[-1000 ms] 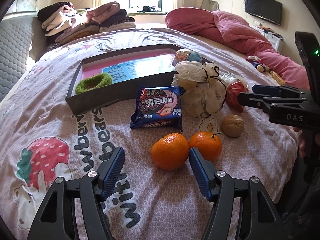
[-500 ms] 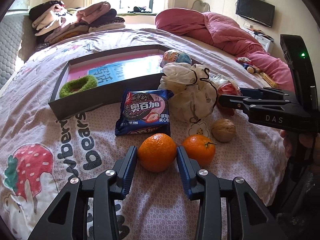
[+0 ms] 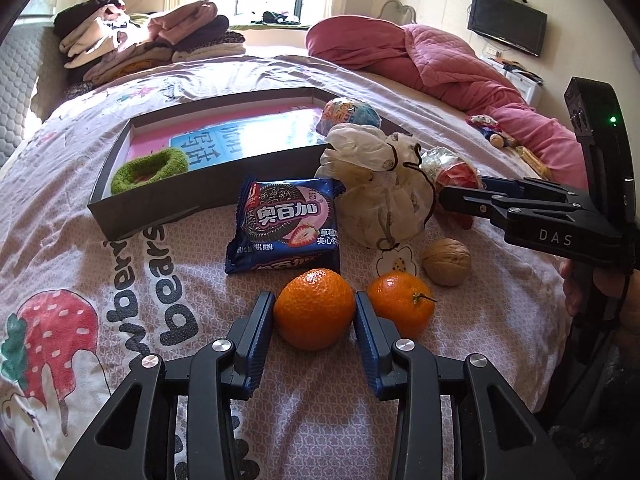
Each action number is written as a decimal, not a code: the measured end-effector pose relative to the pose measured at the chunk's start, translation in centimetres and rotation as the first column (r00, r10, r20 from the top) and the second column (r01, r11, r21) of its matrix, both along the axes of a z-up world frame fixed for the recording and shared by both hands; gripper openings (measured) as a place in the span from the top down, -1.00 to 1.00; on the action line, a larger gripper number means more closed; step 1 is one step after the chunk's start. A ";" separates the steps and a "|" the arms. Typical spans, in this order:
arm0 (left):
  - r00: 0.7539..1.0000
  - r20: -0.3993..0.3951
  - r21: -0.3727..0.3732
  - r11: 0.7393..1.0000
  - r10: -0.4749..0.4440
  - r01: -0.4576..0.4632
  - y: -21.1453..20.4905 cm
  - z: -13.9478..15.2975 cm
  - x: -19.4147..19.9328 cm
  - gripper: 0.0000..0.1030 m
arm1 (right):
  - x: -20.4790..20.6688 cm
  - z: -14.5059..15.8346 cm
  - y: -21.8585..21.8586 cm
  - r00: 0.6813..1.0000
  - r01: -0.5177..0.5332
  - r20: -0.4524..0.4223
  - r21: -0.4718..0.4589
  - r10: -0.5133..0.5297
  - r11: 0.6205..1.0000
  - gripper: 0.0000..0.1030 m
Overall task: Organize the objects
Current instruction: 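Grasp a tangerine with the left tool while the right tool reaches for the red-ball bag, then close the right tool on the clear bag of red balls and lift it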
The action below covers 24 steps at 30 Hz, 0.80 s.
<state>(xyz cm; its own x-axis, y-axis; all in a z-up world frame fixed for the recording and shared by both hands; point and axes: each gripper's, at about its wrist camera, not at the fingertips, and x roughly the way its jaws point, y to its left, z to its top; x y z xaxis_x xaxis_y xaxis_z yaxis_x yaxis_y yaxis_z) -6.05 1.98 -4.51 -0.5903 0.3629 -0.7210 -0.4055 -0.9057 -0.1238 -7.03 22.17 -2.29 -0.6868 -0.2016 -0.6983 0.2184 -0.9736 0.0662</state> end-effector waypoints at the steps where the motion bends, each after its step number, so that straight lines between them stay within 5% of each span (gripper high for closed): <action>1: 1.000 0.000 0.003 1.000 -0.001 0.001 0.0 0.0 0.1 0.22 | 0.0 0.0 0.0 1.000 0.000 -0.001 -0.002 0.000 1.000 0.02; 24: 0.998 -0.055 0.032 0.999 0.041 -0.040 -1.3 1.9 1.2 0.22 | 1.8 2.5 -0.1 0.997 -0.014 -0.076 -0.043 0.010 0.999 0.02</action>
<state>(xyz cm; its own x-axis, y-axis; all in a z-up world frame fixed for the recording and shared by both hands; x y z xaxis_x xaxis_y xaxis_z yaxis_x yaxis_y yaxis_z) -4.88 0.63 -2.62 -0.6438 0.3597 -0.6754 -0.3757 -0.9175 -0.1306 -5.28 22.12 0.18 -0.7345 -0.2393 -0.6350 0.2361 -0.9674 0.0915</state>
